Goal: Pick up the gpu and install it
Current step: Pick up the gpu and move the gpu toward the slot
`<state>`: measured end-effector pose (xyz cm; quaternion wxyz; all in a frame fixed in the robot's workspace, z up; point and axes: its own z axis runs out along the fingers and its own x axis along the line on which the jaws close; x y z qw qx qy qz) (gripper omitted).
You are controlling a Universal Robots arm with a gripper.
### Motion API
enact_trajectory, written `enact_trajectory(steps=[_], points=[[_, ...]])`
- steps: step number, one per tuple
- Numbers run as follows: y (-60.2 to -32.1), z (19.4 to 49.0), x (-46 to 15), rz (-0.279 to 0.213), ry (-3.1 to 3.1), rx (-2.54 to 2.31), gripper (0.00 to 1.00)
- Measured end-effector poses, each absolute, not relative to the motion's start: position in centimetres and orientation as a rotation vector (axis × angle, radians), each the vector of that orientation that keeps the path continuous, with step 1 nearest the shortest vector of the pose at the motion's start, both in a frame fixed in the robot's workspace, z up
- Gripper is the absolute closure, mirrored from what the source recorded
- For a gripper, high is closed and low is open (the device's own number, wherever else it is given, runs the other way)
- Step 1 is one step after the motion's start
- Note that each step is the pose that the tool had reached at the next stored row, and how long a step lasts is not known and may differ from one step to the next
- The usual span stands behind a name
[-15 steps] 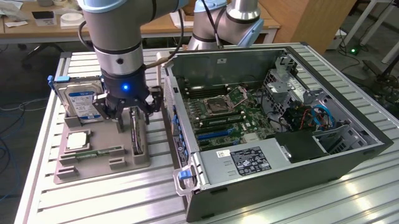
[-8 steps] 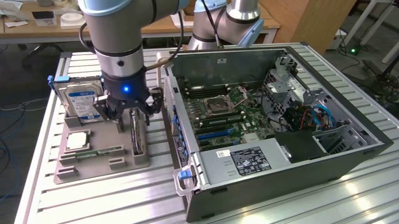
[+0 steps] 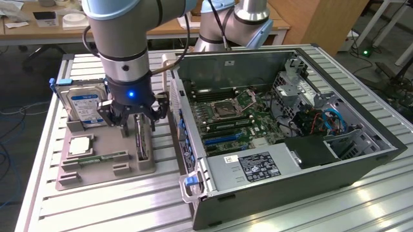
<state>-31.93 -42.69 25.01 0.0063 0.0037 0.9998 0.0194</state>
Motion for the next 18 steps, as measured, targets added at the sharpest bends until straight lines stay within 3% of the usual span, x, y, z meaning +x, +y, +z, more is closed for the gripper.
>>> enact_trajectory(steps=[18], points=[[-42.84,24.1,-31.87,0.061,3.128,0.012,0.35]])
